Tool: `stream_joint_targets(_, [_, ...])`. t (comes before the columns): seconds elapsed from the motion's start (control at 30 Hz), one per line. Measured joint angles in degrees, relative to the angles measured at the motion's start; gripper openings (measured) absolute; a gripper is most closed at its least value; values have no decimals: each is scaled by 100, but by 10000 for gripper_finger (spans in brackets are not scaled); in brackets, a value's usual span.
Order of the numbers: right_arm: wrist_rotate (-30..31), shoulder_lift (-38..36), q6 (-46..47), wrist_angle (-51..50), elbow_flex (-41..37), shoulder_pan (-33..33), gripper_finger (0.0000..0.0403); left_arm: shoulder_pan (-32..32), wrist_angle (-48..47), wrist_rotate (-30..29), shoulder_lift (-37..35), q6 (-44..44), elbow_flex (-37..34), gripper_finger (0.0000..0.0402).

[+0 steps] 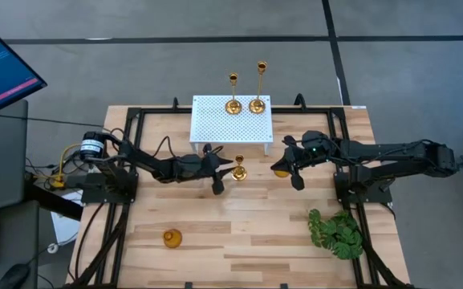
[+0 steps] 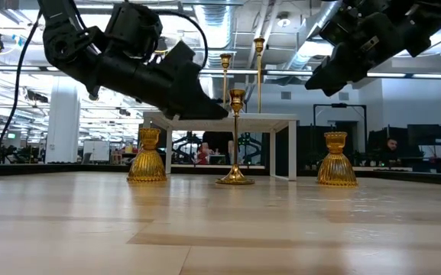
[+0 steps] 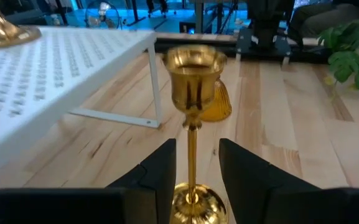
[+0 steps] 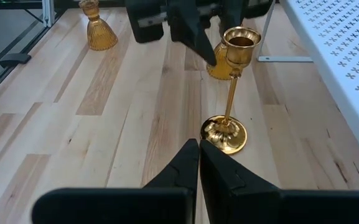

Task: Pick & Place candle stick holders
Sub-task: Put the small gold candle holder on the shelf

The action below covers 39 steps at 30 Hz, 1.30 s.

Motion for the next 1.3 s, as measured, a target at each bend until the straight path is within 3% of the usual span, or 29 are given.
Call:
stream_joint_targets(0.33, [2,-2,4,109,-2,0,7,0,224,-2,771,1,464,121])
stream_joint_targets(0.7, [2,-2,9,101,-2,0,7,9,245,-14,839,20,555,120])
stream_joint_targets(1.13, [2,-2,13,103,-2,0,7,164,275,-3,837,-1,554,20])
stream_joint_targets(1.3, [2,-2,13,102,-2,0,7,137,269,214,834,1,555,21])
